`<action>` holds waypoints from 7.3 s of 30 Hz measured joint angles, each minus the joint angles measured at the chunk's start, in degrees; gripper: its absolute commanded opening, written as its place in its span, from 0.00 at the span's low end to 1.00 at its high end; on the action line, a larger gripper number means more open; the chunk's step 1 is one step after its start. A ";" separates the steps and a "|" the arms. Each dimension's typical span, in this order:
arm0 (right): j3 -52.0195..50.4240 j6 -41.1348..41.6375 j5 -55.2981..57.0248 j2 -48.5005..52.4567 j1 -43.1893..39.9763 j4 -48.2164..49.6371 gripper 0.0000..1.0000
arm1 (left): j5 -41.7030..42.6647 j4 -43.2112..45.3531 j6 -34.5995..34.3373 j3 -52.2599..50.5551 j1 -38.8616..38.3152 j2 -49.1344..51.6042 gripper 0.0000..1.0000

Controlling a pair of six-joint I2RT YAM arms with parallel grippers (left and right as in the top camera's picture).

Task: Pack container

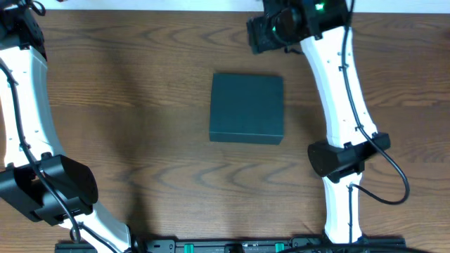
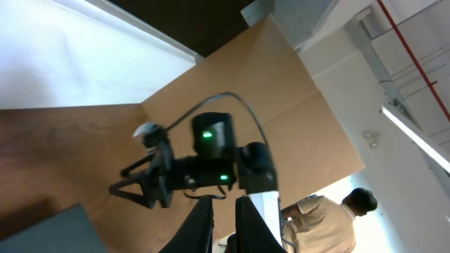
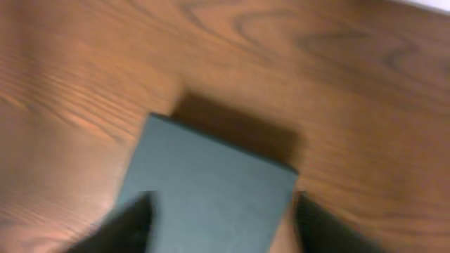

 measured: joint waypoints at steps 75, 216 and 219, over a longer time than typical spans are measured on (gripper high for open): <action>-5.88 -0.81 -5.38 2.67 -0.90 10.88 0.99 | 0.04 0.02 3.10 0.00 0.00 0.22 0.99; -153.94 -5.22 -2.75 -128.98 -21.64 86.25 0.99 | 0.04 0.00 3.10 0.00 0.00 0.24 0.99; -153.94 -6.27 -3.32 -128.98 -21.64 86.25 0.99 | 0.04 0.02 3.10 0.00 0.00 0.24 0.99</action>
